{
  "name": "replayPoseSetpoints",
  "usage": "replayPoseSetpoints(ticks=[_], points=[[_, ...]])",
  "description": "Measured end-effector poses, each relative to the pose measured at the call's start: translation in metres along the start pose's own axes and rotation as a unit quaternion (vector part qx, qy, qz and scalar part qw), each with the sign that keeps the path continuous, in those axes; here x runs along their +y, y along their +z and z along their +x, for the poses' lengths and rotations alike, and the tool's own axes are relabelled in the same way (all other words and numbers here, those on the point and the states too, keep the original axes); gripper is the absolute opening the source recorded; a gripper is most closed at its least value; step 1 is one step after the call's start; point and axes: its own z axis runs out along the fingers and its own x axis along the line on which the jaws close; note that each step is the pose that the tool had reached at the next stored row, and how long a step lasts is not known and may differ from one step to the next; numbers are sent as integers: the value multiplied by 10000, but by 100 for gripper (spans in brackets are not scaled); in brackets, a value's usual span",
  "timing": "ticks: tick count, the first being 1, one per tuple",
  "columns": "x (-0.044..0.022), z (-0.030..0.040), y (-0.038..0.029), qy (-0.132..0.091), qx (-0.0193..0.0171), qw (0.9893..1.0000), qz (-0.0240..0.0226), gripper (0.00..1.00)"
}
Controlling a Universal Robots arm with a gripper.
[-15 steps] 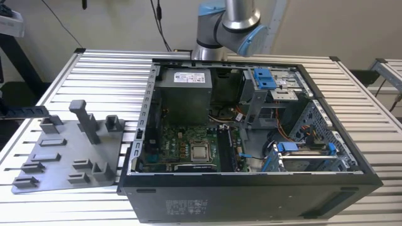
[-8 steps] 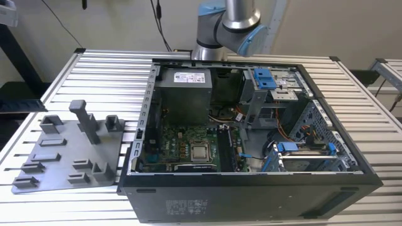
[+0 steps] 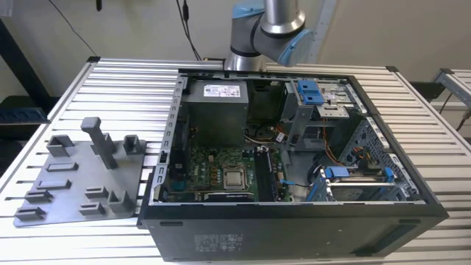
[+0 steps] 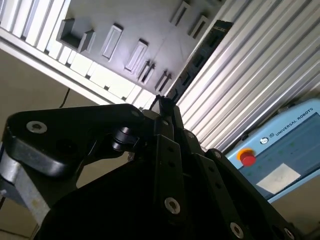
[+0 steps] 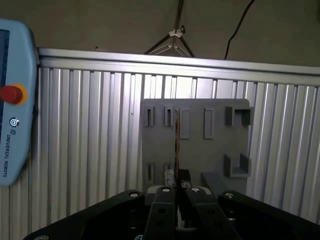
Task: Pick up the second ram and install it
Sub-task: 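Pick up the second ram and move it above second insertion slot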
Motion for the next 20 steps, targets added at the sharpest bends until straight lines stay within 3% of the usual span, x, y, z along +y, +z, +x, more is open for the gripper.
replayPoseSetpoints(ticks=[8, 20], points=[[1, 0, -138, 0, 0, 10000, 0, 14], [-8, 0, -143, -1, 1, 10000, -1, 14]])
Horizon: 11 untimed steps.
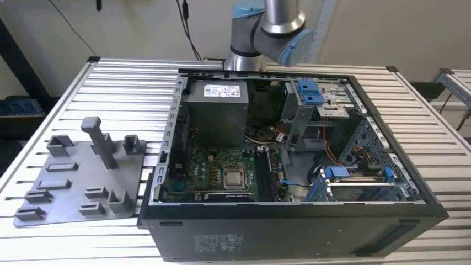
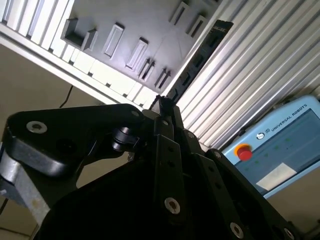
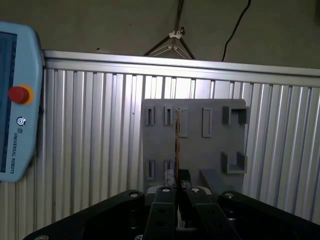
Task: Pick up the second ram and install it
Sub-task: 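Pick up the second ram and move it above second insertion slot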
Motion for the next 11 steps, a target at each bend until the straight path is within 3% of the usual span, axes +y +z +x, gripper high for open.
replayPoseSetpoints(ticks=[3, 11], points=[[-51, 2, 2, 1, 0, 10000, 1, 14], [-265, 13, 1, 1, 0, 10000, -5, 14]])
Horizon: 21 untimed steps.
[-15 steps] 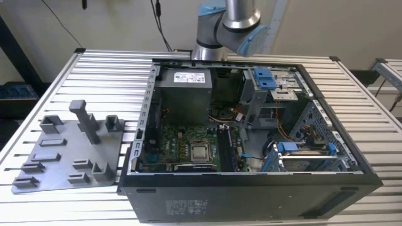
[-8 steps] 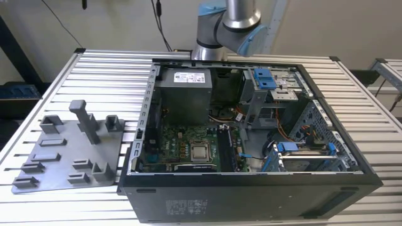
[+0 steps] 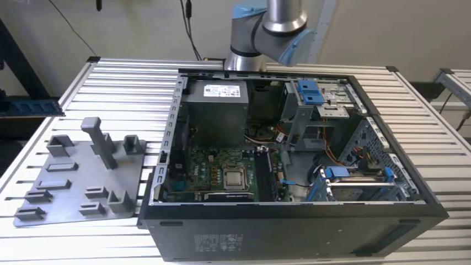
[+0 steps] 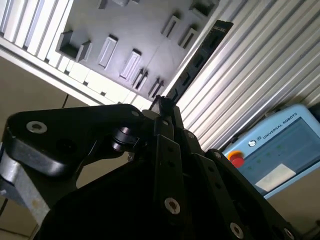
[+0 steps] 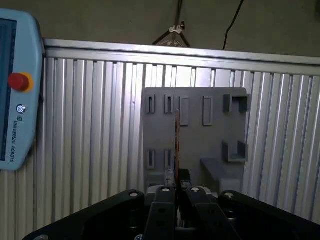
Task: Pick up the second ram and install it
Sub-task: 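Pick up the second ram and move it above second insertion slot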
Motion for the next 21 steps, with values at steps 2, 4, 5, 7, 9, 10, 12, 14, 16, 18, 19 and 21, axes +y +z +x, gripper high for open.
replayPoseSetpoints(ticks=[2, 4, 5, 7, 9, 10, 12, 14, 16, 18, 19, 21], points=[[-60, 3, 0, -1, 0, 10000, -1, 14], [-121, 7, -1, -1, 0, 10000, -2, 14], [-154, 8, -1, -1, 0, 10000, -3, 14], [-215, 11, -1, 0, 0, 10000, -4, 14], [-279, 14, -2, 0, 0, 10000, -5, 14], [-311, 16, -2, 0, 0, 10000, -5, 14], [-375, 19, -2, -1, 0, 10000, -6, 14], [-436, 22, -3, -1, 0, 10000, -7, 14], [-498, 25, -3, 0, 0, 10000, -8, 14], [-558, 29, -3, 0, 0, 10000, -8, 14], [-591, 30, -4, 0, 0, 10000, -8, 14], [-649, 33, -4, -1, 0, 10000, -9, 14]])
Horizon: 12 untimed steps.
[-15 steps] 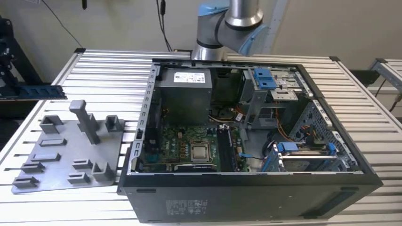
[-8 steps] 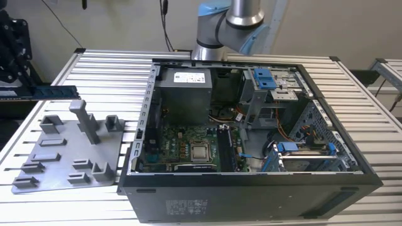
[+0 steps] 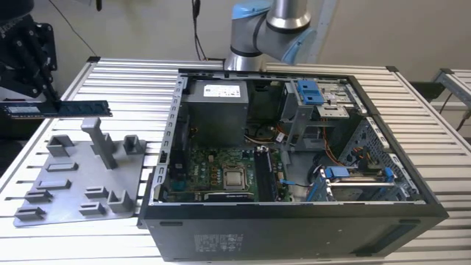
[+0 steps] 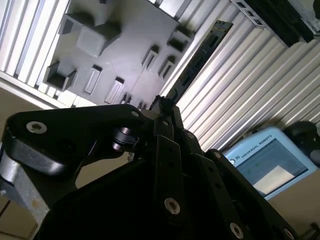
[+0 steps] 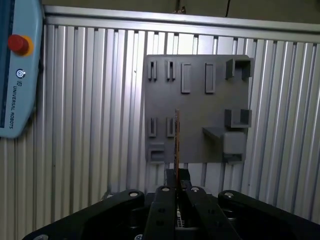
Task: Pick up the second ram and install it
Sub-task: 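Pick up the second ram and move it above second insertion slot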
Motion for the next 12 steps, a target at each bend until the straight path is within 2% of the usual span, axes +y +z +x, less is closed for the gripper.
replayPoseSetpoints(ticks=[9, 12], points=[[-236, 12, -2, 0, 0, 10000, -1, 14], [-290, 15, -3, 0, 1, 10000, -1, 14]])
